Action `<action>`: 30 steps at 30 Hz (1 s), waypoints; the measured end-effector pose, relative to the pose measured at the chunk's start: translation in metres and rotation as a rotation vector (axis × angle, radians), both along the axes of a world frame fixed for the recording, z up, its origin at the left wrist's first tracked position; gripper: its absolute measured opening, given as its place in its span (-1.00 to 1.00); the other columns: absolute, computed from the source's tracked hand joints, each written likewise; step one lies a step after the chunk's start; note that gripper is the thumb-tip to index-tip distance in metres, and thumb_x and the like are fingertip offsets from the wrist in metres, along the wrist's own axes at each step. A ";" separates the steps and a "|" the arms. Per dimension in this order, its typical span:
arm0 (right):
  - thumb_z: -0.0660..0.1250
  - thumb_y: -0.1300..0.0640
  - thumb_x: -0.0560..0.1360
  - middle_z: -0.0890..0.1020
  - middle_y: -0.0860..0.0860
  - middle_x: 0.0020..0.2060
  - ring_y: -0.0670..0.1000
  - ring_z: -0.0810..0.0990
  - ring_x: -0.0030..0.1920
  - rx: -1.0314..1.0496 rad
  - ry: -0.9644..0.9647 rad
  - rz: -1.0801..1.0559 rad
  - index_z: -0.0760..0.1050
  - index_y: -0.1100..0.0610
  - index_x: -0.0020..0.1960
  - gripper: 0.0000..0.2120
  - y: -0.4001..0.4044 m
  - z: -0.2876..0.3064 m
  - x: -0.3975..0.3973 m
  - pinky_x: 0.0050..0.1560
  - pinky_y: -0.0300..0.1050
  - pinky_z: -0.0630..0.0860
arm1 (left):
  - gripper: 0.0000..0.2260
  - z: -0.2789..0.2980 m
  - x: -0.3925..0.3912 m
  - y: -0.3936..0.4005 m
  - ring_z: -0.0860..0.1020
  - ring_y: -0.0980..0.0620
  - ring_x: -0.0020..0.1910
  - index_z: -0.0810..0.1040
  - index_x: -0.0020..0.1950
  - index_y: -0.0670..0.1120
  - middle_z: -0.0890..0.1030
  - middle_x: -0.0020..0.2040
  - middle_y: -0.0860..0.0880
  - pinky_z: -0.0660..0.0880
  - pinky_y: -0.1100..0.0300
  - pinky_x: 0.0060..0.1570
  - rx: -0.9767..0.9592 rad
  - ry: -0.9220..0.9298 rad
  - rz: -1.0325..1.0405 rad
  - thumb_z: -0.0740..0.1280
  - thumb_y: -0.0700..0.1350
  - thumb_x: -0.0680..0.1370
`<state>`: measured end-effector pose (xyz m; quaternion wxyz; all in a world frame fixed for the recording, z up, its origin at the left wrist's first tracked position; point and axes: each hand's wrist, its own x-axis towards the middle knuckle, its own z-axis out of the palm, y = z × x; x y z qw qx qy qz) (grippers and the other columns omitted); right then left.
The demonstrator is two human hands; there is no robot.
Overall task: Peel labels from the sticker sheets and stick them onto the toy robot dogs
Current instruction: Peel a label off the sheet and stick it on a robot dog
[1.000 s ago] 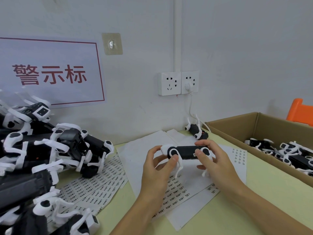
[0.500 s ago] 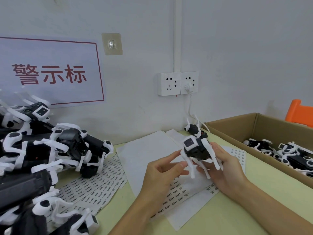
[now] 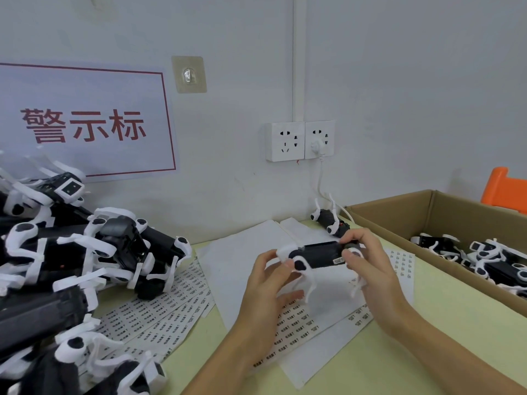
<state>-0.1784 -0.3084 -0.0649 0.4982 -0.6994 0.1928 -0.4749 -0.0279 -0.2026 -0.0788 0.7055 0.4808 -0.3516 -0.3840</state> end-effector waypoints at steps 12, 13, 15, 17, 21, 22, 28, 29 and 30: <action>0.36 0.08 0.45 0.46 0.06 0.08 0.04 0.51 0.13 -0.239 0.013 0.001 0.52 0.04 0.08 -0.79 0.004 0.001 -0.002 0.08 -0.24 0.45 | -0.72 0.000 0.000 0.001 0.64 -0.14 0.09 0.54 0.26 -0.06 0.66 0.17 -0.15 0.59 0.07 -0.03 -0.045 0.067 0.035 0.38 -0.11 0.55; 0.34 0.07 0.46 0.47 0.05 0.09 0.05 0.52 0.13 -0.204 0.018 -0.003 0.52 0.01 0.08 -0.80 0.004 0.000 -0.002 0.07 -0.21 0.46 | -0.66 0.002 -0.001 0.001 0.65 -0.14 0.04 0.54 0.24 -0.06 0.66 0.16 -0.17 0.58 0.06 -0.07 -0.052 0.080 0.042 0.41 -0.04 0.48; 0.30 0.04 0.48 0.51 0.05 0.11 0.07 0.55 0.11 -0.143 0.035 -0.017 0.52 -0.04 0.07 -0.83 0.002 -0.001 -0.001 0.06 -0.11 0.51 | -0.60 0.005 -0.002 0.002 0.67 -0.14 -0.01 0.56 0.21 -0.05 0.67 0.13 -0.17 0.57 0.04 -0.13 -0.061 0.102 0.060 0.43 0.04 0.41; 0.28 -0.01 0.49 0.54 0.04 0.11 0.06 0.58 0.06 -0.101 0.040 -0.026 0.53 -0.07 0.06 -0.84 0.002 -0.002 0.000 0.00 -0.06 0.57 | -0.61 0.006 -0.002 0.002 0.68 -0.18 0.03 0.58 0.17 -0.02 0.69 0.11 -0.14 0.59 0.03 -0.16 -0.063 0.116 0.078 0.44 0.07 0.39; 0.28 -0.05 0.51 0.58 -0.01 0.08 0.05 0.61 0.01 -0.086 0.041 -0.028 0.55 -0.06 0.06 -0.83 -0.001 -0.002 0.001 -0.08 -0.08 0.62 | -0.65 0.006 -0.002 0.002 0.66 -0.26 0.07 0.60 0.15 -0.02 0.68 0.10 -0.14 0.59 0.00 -0.18 -0.061 0.136 0.109 0.44 0.07 0.42; 0.28 -0.06 0.51 0.58 -0.01 0.08 0.04 0.61 0.01 -0.090 0.044 -0.031 0.55 -0.07 0.06 -0.83 -0.002 -0.003 0.001 -0.08 -0.08 0.62 | -0.65 0.006 -0.002 0.002 0.66 -0.26 0.07 0.59 0.16 -0.02 0.68 0.11 -0.13 0.59 -0.01 -0.17 -0.058 0.135 0.113 0.44 0.07 0.43; 0.28 -0.17 0.57 0.62 -0.17 0.00 0.01 0.68 -0.04 -0.078 0.168 -0.023 0.54 -0.18 0.07 -0.86 -0.003 0.006 -0.004 -0.08 -0.04 0.68 | -0.69 0.008 -0.004 0.002 0.71 -0.13 -0.04 0.63 0.10 -0.01 0.72 0.01 -0.06 0.60 0.05 -0.28 -0.003 0.109 0.181 0.43 0.11 0.44; 0.23 -0.16 0.58 0.64 -0.12 -0.03 0.04 0.70 -0.09 -0.066 0.205 -0.025 0.55 -0.16 0.07 -0.83 -0.004 0.010 -0.006 -0.13 -0.01 0.68 | -0.73 0.009 -0.005 0.002 0.71 -0.13 -0.08 0.64 0.09 -0.04 0.73 -0.01 -0.09 0.57 0.09 -0.36 0.008 0.114 0.189 0.41 0.09 0.49; 0.19 -0.13 0.61 0.65 -0.03 -0.05 0.08 0.71 -0.16 -0.032 0.232 -0.033 0.56 -0.11 0.06 -0.80 -0.005 0.014 -0.009 -0.19 0.02 0.67 | -0.76 0.009 -0.005 0.003 0.71 -0.13 -0.12 0.64 0.08 -0.07 0.73 -0.03 -0.14 0.54 0.12 -0.42 0.016 0.124 0.191 0.39 0.06 0.53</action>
